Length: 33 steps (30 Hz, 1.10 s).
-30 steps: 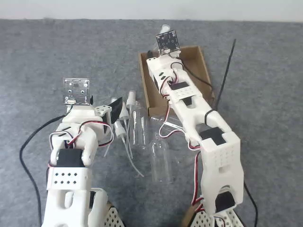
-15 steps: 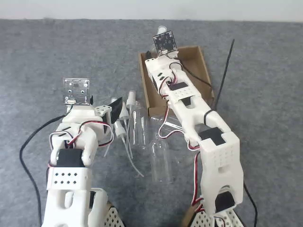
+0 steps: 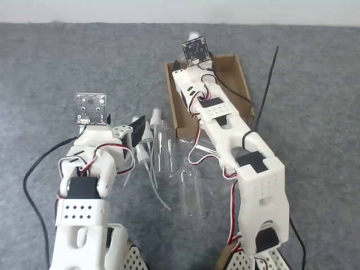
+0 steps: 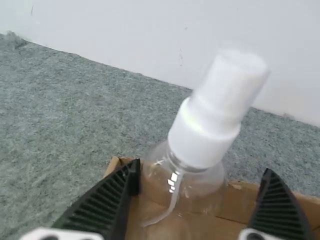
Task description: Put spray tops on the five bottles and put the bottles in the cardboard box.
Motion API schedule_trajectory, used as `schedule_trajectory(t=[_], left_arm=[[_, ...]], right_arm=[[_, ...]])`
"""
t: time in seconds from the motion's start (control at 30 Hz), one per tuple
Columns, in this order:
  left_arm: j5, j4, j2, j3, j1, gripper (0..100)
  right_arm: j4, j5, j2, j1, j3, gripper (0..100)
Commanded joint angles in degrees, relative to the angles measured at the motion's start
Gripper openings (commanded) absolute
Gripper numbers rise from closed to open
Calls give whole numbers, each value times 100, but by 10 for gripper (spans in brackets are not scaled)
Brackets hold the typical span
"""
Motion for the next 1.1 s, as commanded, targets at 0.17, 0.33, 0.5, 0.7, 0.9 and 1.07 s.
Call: schedule_trajectory(t=[0.17, 0.33, 0.5, 0.7, 0.9, 1.07], left_arm=[[53, -149, -149, -31, -9, 283], [53, -149, -141, -31, 0, 283], [53, -149, -141, -31, 0, 283], [53, -141, -141, 31, 132, 283], [53, -149, -141, 31, 149, 283], [53, -149, -141, 31, 141, 283]], right_arm=[[268, 105, -673, -57, -396, 319], [286, 105, -760, -119, -396, 319], [277, 105, -787, -145, -422, 321], [848, 105, -778, -136, -1055, 321], [1349, 105, -787, -101, -1776, 319], [2484, 105, -796, -84, -2875, 319]])
